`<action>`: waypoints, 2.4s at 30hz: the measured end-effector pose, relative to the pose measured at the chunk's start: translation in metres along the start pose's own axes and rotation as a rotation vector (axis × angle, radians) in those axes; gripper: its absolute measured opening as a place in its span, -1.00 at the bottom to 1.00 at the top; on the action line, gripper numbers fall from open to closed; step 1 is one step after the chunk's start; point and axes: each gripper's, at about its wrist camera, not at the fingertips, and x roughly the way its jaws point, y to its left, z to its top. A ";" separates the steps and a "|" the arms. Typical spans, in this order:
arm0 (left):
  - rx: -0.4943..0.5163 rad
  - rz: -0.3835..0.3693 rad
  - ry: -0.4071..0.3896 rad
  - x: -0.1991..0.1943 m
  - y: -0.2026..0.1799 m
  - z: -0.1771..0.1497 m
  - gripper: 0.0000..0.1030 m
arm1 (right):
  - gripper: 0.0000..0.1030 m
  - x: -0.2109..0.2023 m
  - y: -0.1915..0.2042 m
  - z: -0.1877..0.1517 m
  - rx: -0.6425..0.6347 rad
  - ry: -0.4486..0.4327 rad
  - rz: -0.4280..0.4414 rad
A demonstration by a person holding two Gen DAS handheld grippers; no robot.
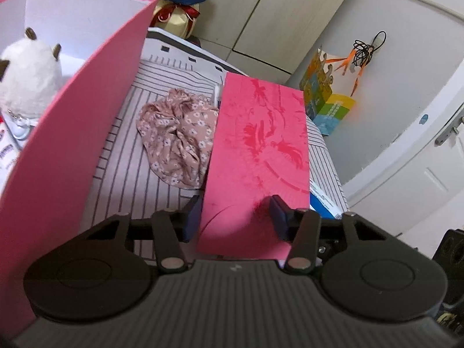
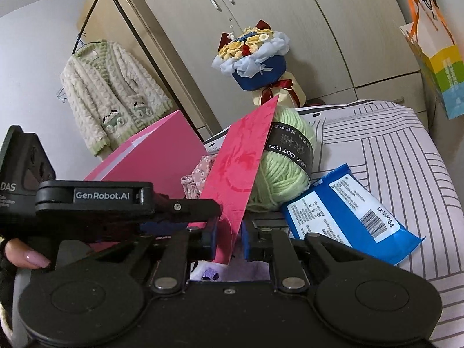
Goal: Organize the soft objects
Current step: 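Close the left gripper on the red card while the right gripper grasps it too, then lift the red card with both grippers and carry it over the pink box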
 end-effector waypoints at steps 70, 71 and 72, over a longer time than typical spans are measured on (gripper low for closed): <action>0.088 -0.020 -0.060 -0.220 0.096 0.033 -0.10 | -0.62 0.003 0.225 0.040 -0.111 0.164 0.065; 0.081 -0.017 -0.060 -0.217 0.101 0.037 -0.11 | -0.62 0.011 0.225 0.042 -0.108 0.169 0.065; 0.068 -0.014 -0.058 -0.213 0.107 0.041 -0.11 | -0.62 0.018 0.226 0.044 -0.106 0.175 0.065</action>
